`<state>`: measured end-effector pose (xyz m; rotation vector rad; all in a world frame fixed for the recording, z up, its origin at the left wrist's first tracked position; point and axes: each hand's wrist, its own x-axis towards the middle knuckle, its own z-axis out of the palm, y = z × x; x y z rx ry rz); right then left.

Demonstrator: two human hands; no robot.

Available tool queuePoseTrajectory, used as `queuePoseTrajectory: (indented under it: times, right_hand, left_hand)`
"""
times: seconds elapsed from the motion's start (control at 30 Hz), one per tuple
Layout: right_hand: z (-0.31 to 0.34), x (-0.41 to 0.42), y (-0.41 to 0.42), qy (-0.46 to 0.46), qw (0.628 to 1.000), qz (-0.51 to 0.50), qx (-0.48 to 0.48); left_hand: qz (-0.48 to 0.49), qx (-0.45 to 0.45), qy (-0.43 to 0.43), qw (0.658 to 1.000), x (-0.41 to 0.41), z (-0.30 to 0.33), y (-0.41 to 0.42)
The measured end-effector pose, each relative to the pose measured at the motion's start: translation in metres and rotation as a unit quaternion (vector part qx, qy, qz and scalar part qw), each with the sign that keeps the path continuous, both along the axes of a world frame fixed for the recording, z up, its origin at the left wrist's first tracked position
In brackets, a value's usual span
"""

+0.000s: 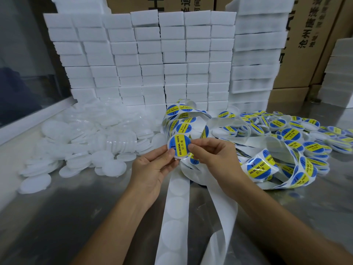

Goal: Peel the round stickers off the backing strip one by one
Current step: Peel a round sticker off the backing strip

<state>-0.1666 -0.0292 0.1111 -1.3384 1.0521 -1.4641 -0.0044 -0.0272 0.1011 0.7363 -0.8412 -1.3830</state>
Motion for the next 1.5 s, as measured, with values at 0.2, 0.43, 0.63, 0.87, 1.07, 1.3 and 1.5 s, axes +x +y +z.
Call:
queuePoseTrajectory:
  times: [0.2, 0.43, 0.63, 0.87, 1.07, 1.3, 1.5]
  right_hand:
    - [-0.001, -0.001, -0.001, 0.000, 1.000, -0.001, -0.005]
    - [-0.002, 0.001, 0.001, 0.044, 0.997, -0.026, -0.051]
    - [-0.004, 0.004, 0.003, 0.171, 0.968, -0.131, -0.133]
    - [-0.006, 0.005, 0.001, 0.230, 0.942, -0.184, -0.160]
    - [-0.007, 0.003, 0.002, 0.221, 0.951, -0.155, -0.152]
    - [-0.007, 0.008, 0.003, 0.181, 0.973, -0.081, -0.117]
    - [-0.006, 0.000, -0.002, 0.163, 0.970, -0.112, -0.144]
  left_hand:
    - [0.007, 0.001, -0.010, 1.000, 0.000, 0.000, 0.001]
    - [0.050, 0.012, -0.008, 0.999, -0.002, 0.000, 0.001]
    - [0.053, -0.007, -0.026, 0.998, -0.005, -0.001, 0.002]
    - [0.040, -0.025, -0.049, 0.998, -0.006, 0.000, 0.006]
    - [-0.002, -0.036, -0.024, 0.999, -0.007, 0.003, 0.006]
    - [-0.056, -0.055, 0.009, 0.997, -0.009, 0.002, 0.006]
    - [-0.071, -0.051, -0.018, 0.996, -0.009, 0.002, 0.006]
